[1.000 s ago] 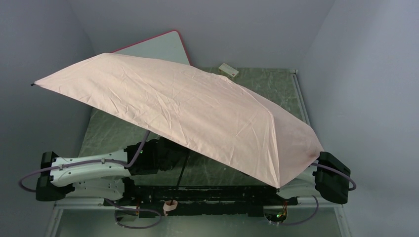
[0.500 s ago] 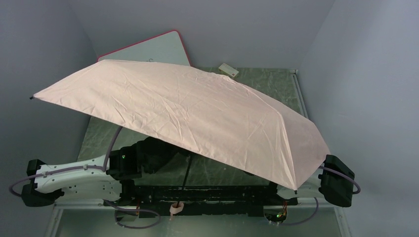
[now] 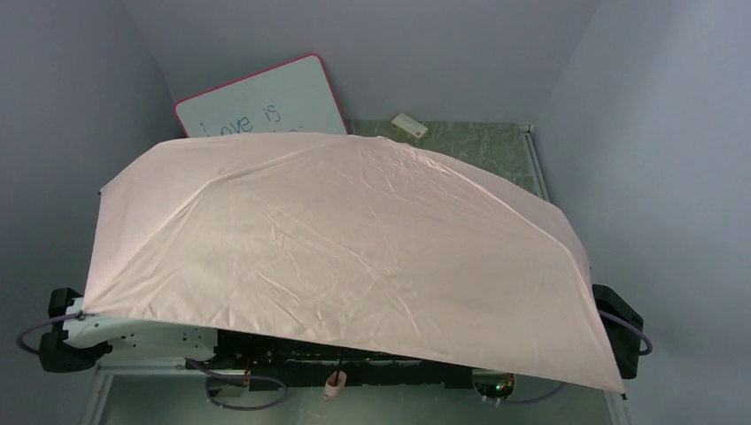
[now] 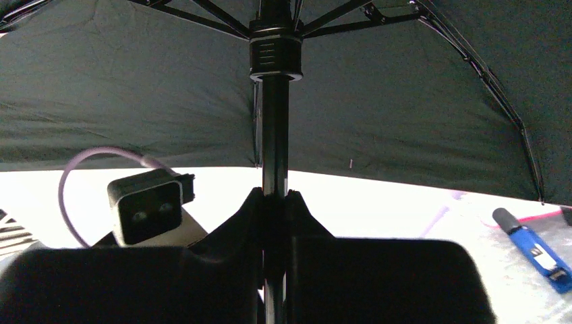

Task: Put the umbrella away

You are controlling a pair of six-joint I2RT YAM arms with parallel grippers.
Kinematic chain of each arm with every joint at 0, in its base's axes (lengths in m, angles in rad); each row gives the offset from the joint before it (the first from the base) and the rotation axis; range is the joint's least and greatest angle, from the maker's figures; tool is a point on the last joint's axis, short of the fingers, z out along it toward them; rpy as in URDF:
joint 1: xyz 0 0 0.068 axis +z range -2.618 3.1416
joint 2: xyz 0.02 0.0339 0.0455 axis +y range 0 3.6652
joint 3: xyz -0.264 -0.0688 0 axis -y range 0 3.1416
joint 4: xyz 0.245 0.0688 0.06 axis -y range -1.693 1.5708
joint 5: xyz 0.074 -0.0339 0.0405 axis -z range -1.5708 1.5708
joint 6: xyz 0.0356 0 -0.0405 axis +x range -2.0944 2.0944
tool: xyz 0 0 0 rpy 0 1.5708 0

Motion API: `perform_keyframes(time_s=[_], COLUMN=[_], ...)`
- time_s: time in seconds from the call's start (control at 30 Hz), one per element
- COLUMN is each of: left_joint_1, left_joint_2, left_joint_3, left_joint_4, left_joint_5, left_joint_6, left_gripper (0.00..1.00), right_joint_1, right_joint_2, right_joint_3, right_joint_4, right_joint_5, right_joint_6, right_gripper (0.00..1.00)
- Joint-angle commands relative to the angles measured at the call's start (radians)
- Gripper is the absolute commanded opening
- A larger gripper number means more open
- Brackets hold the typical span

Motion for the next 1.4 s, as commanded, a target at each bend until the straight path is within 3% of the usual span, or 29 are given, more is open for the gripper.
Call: perform_keyframes(time_s=[0.0,0.1,0.37,0.73,1.0,1.37], left_joint_1=[-0.006,-0.004,-0.002,-0.001,0.001,0.007], left_joint_2=[-0.001,-0.003,0.018,0.052,0.074,0.069], left_joint_3=[-0.002,-0.006,-0.016,-0.014,-0.014,-0.026], left_joint_4=[0.148,0.189,0.255,0.288,0.304,0.349], left_joint_5=[0.060,0.054,0.085,0.120,0.150,0.175], left_joint_6=[-0.001,-0.004,-0.010,-0.012,-0.015,-0.028], left_gripper=[0.67,0.67,0.56,0.49,0.53,0.46], right_joint_1=[-0.008,-0.007,-0.008,-0.008,-0.008,-0.007], right_joint_2=[-0.018,-0.023,-0.044,-0.036,-0.015,-0.018], right_joint_3=[0.001,0.004,-0.007,-0.023,-0.026,-0.021], right_joint_4=[0.146,0.147,0.147,0.203,0.256,0.253], right_joint_5=[-0.088,-0.103,-0.118,-0.142,-0.163,-0.197], right_joint_6=[0.032,0.037,0.049,0.102,0.136,0.138], right_gripper=[0.00,0.00,0.00,0.00,0.00,0.00])
